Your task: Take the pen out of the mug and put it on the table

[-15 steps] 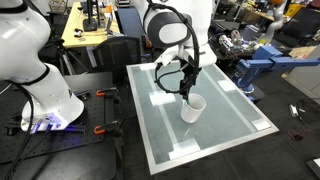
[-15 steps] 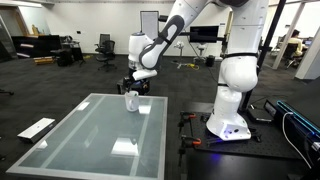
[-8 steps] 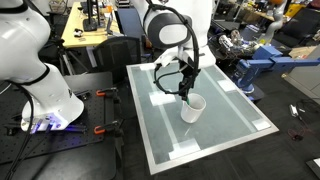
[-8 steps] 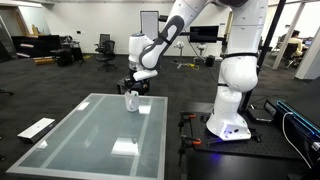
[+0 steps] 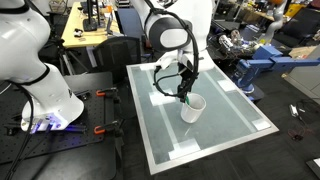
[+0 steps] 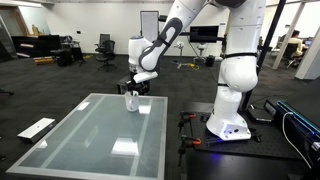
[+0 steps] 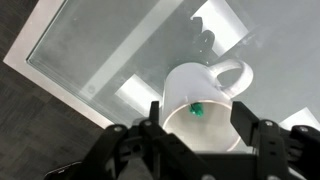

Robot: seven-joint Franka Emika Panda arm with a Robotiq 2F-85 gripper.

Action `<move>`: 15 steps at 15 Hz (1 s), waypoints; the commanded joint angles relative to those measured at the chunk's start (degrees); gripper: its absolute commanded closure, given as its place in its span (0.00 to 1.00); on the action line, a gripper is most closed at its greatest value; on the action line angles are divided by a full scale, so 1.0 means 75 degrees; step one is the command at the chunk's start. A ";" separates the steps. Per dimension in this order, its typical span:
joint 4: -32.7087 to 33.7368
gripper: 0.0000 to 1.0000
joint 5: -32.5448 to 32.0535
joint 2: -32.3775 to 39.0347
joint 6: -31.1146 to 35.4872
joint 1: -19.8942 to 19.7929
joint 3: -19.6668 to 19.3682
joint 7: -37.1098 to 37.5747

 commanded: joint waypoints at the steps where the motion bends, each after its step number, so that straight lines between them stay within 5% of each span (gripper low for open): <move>1: 0.0242 0.32 -0.0096 0.0141 -0.0293 0.0188 -0.0172 0.0221; 5: 0.0310 0.54 -0.0085 0.0206 -0.0325 0.0210 -0.0199 0.0206; 7: 0.0338 0.57 -0.0071 0.0238 -0.0340 0.0213 -0.0208 0.0193; 8: 0.0349 0.75 -0.0068 0.0249 -0.0347 0.0214 -0.0212 0.0188; 12: 0.0403 1.00 -0.0050 0.0292 -0.0376 0.0221 -0.0220 0.0161; 15: 0.0459 0.96 -0.0039 0.0330 -0.0391 0.0229 -0.0228 0.0150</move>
